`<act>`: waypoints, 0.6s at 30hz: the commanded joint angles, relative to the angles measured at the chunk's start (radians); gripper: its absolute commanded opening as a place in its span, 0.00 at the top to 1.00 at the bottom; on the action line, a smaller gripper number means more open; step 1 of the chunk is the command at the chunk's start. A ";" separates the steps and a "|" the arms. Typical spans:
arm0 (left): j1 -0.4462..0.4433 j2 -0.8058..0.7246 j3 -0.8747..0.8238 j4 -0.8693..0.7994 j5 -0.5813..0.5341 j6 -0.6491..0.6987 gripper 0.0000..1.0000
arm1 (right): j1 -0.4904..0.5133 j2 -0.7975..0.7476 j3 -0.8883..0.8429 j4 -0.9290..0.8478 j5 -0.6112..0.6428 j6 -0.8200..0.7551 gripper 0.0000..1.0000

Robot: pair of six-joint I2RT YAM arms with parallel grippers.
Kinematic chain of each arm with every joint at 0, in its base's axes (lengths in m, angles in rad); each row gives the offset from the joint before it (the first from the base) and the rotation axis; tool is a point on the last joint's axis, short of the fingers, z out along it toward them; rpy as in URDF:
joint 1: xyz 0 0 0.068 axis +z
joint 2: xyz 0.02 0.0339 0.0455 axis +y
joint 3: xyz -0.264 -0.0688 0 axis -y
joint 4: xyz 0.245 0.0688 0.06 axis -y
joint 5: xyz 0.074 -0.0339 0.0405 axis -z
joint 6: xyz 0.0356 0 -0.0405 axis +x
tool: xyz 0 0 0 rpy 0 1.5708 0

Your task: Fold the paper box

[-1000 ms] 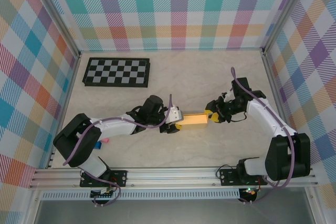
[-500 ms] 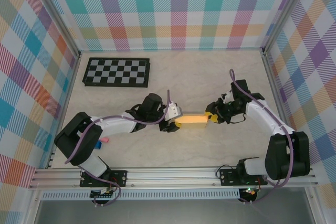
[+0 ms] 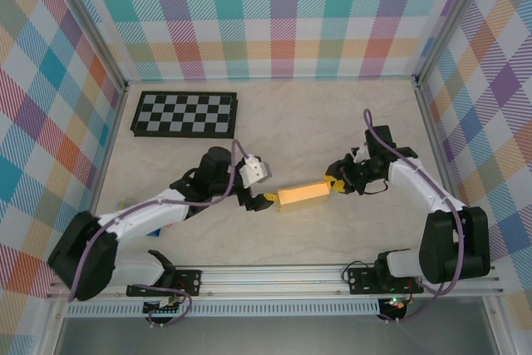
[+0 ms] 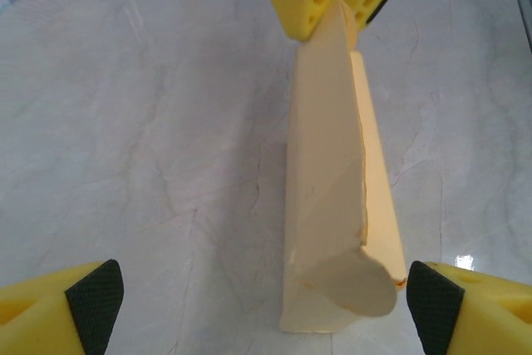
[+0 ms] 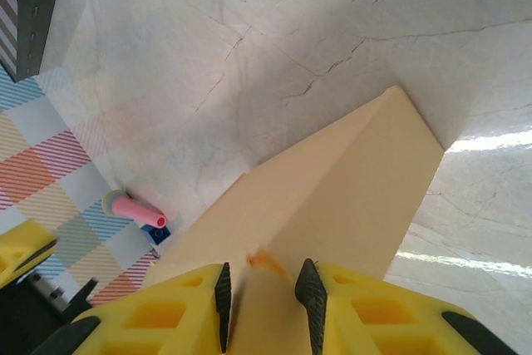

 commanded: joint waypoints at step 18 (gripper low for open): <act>-0.035 -0.217 0.014 -0.200 -0.309 -1.052 0.14 | 0.007 -0.013 -0.043 0.056 0.051 0.067 0.73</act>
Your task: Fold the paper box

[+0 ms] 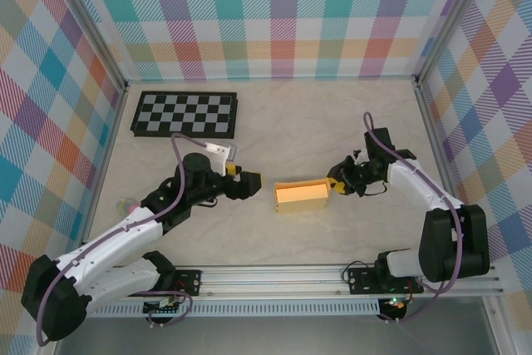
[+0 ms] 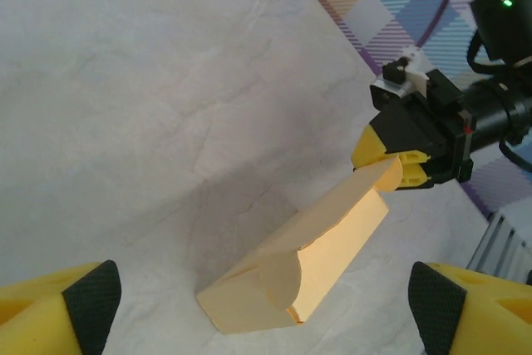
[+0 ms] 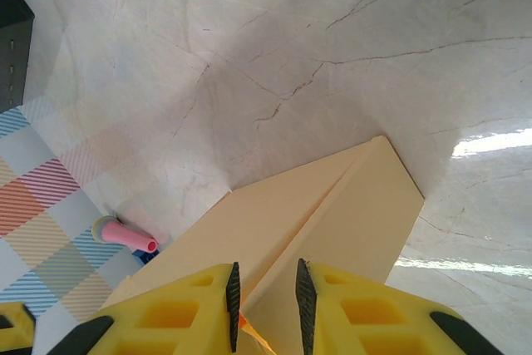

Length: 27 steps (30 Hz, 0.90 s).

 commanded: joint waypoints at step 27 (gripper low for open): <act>-0.067 0.322 -0.194 0.607 0.178 0.688 0.00 | 0.344 -0.174 0.428 -0.551 0.572 -0.072 0.34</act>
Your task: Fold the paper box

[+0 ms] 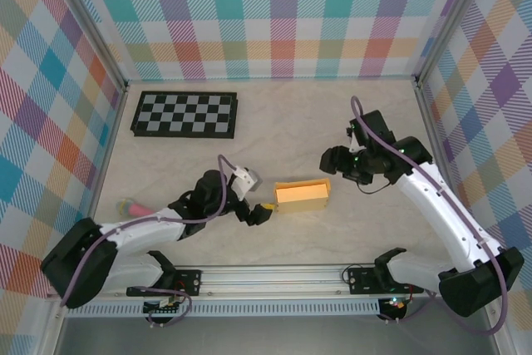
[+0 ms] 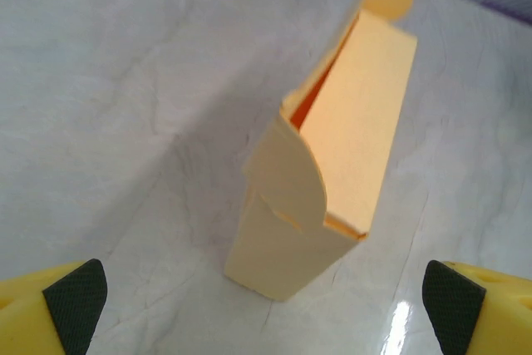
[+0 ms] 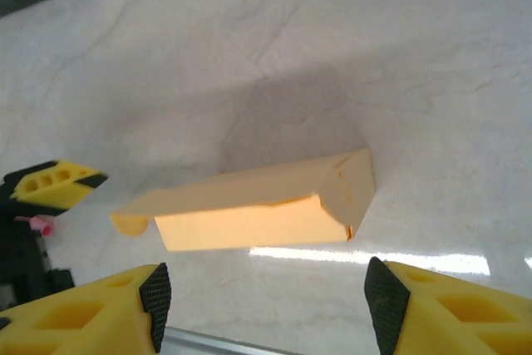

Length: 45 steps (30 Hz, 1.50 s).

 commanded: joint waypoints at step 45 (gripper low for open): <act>-0.077 0.414 0.012 0.649 0.079 0.236 0.47 | 0.273 0.293 0.078 0.024 -0.111 0.865 0.29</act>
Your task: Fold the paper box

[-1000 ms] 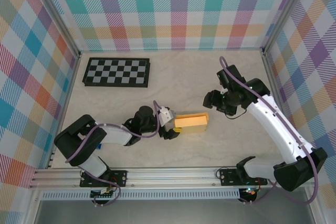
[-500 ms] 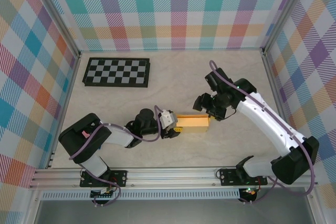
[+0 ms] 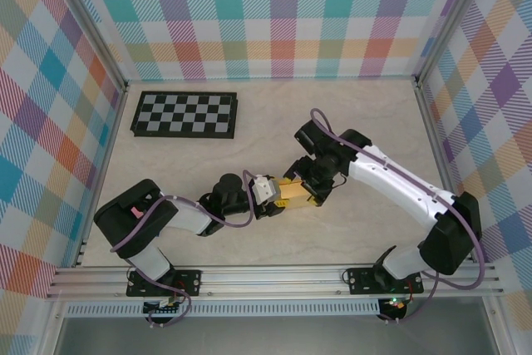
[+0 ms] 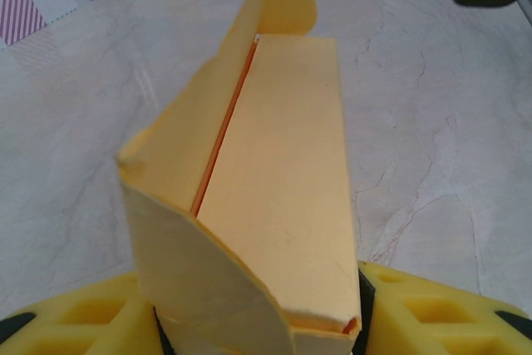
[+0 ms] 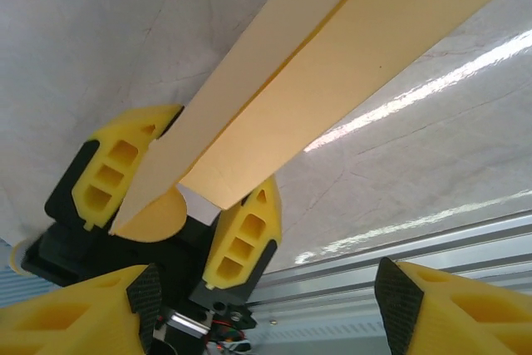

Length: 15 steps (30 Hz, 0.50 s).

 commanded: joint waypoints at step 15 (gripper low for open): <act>-0.017 0.045 0.012 0.055 0.029 0.051 0.47 | -0.001 0.046 -0.010 0.082 0.090 0.419 0.46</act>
